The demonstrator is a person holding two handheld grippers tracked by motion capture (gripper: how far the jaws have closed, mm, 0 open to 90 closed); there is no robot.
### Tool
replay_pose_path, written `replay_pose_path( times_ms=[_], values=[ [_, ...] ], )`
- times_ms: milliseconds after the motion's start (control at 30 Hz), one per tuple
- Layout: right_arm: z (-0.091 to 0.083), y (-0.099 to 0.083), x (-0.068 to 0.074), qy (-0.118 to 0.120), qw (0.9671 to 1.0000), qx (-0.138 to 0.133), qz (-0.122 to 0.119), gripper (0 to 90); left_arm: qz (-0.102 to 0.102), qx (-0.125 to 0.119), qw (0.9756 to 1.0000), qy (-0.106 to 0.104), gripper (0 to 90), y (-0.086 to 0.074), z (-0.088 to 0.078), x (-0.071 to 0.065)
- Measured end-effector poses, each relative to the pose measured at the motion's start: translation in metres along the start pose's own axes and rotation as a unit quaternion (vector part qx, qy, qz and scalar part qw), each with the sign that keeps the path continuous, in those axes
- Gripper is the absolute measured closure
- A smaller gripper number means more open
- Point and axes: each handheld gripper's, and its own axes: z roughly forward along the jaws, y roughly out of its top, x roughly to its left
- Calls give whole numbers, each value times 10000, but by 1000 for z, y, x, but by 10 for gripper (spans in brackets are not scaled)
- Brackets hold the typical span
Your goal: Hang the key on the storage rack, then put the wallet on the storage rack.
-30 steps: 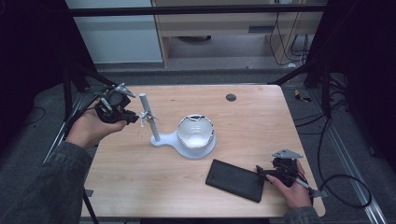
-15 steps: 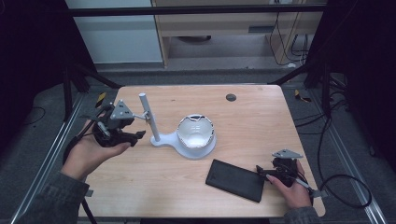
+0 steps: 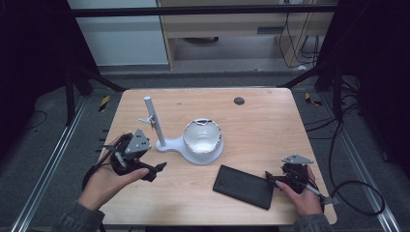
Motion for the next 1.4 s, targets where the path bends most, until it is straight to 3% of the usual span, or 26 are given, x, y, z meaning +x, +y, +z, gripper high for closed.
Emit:
replay_pose_path(
  times_ms=[167, 400, 533, 700, 833, 1000, 1167, 1233, 1400],
  values=[
    [0, 0, 0, -13, 10000, 2, -24, 27, -222, -266, 9993, -151, 85, -6, 24, -25],
    [0, 0, 0, -12, 10000, 5, -25, 27, -200, -448, 9981, -362, 112, -4, 69, -60],
    [0, 0, 0, -12, 10000, 5, -24, 27, -183, -614, 9953, -722, 128, -2, 94, -72],
    [0, 0, 0, -12, 10000, 3, -25, 27, -63, -645, 9935, -934, 141, 3, 117, -89],
    [0, 0, 0, -13, 10000, 4, -24, 27, 63, -566, 9936, -971, 141, 2, 123, -94],
    [0, 0, 0, -13, 10000, 3, -26, 27, 0, -413, 9930, -1104, 132, -1, 131, -100],
    [0, 0, 0, -19, 10000, 4, 2, 27, 157, -214, 9923, -1214, 158, 2, 138, -103],
    [0, 0, 0, -17, 10000, 5, 6, 27, 218, -151, 9921, -1229, 210, 2, 139, -104],
    [0, 0, 0, -19, 10000, 4, 3, 27, 208, -86, 9888, -1476, 420, 3, 143, -103]
  ],
)
